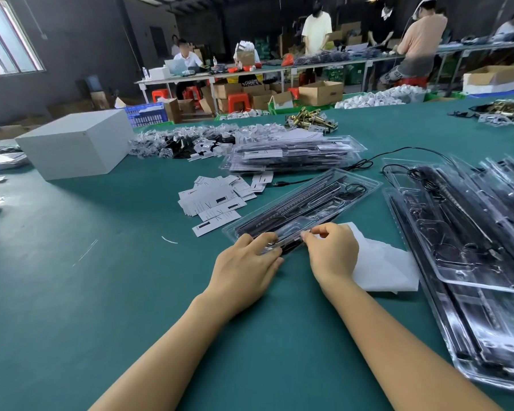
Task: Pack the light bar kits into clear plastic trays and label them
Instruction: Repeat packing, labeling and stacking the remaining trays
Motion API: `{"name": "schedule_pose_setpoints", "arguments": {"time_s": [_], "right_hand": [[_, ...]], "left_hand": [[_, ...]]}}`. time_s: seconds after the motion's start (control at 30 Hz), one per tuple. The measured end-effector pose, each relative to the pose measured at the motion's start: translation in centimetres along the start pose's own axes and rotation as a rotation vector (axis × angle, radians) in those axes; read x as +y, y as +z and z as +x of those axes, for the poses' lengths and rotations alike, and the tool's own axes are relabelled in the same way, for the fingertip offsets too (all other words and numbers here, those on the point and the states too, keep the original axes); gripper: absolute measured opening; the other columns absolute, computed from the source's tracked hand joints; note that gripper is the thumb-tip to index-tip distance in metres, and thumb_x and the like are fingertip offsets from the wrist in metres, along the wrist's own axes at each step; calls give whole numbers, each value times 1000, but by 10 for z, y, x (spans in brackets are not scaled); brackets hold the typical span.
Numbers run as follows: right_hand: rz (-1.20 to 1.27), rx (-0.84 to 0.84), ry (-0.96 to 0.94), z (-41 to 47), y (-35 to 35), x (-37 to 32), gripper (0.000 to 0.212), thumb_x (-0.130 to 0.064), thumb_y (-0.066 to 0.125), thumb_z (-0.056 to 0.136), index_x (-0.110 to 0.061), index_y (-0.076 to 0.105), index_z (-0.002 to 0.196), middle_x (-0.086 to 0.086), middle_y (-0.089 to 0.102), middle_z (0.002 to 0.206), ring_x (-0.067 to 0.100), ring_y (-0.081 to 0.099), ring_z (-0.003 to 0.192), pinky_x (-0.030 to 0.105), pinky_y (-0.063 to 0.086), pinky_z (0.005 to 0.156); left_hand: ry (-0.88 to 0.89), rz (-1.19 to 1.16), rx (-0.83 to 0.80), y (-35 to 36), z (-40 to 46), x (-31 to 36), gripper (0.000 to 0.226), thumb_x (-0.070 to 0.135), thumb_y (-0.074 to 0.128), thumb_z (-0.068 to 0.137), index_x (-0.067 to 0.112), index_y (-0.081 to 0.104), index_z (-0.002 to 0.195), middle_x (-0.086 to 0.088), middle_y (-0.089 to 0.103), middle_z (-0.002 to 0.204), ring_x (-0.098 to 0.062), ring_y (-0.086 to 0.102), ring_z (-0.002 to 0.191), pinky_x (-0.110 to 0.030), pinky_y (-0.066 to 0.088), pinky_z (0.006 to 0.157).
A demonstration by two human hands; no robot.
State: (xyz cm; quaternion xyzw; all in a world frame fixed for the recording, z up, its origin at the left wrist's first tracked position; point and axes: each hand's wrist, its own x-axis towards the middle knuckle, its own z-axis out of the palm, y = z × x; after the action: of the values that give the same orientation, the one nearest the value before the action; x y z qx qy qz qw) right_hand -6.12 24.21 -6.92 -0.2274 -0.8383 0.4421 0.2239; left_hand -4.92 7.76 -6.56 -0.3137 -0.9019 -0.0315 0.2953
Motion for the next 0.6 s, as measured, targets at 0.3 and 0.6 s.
{"name": "schedule_pose_setpoints", "arguments": {"time_s": [0.3, 0.6], "right_hand": [[-29, -93, -63, 8, -7, 2, 18, -21, 69, 82, -7, 74, 70, 9, 71, 72, 27, 64, 75, 34, 52, 66], [256, 40, -12, 29, -32, -28, 9, -21, 66, 84, -15, 63, 77, -5, 63, 65, 15, 64, 57, 27, 45, 57]], "left_hand": [[-14, -130, -68, -3, -3, -4, 20, 36, 56, 95, 29, 72, 103, 11, 64, 123, -21, 60, 84, -30, 54, 62], [-68, -201, -180, -2, -1, -4, 33, 42, 41, 100, 30, 70, 109, 14, 53, 138, -22, 55, 100, -31, 46, 79]]}}
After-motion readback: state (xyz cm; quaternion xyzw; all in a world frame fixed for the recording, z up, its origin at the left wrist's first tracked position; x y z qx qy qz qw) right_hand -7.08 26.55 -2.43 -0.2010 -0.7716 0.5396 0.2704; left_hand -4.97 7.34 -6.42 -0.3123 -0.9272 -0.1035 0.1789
